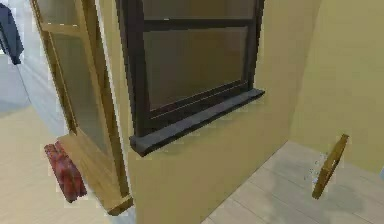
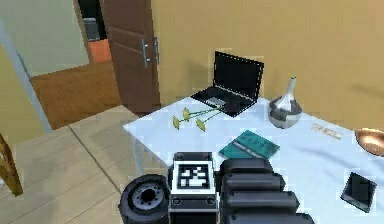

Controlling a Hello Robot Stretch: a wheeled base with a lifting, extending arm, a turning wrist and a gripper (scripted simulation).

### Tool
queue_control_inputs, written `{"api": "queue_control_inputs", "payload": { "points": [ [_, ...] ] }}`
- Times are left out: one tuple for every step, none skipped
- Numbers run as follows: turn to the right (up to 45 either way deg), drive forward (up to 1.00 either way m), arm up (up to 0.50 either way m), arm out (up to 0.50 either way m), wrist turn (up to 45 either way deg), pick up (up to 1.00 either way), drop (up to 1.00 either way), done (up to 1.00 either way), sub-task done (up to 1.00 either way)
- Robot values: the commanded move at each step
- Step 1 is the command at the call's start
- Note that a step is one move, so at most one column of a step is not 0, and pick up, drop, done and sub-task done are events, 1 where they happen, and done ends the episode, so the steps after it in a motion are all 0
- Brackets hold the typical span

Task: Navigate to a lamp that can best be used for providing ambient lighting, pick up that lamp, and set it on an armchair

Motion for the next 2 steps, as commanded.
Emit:
{"api": "queue_control_inputs", "payload": {
  "points": [
    [45.0,0.0,0.0,0.0,0.0,0.0,0.0,0.0,0.0],
    [0.0,1.0,0.0,0.0,0.0,0.0,0.0,0.0,0.0]
  ]
}}
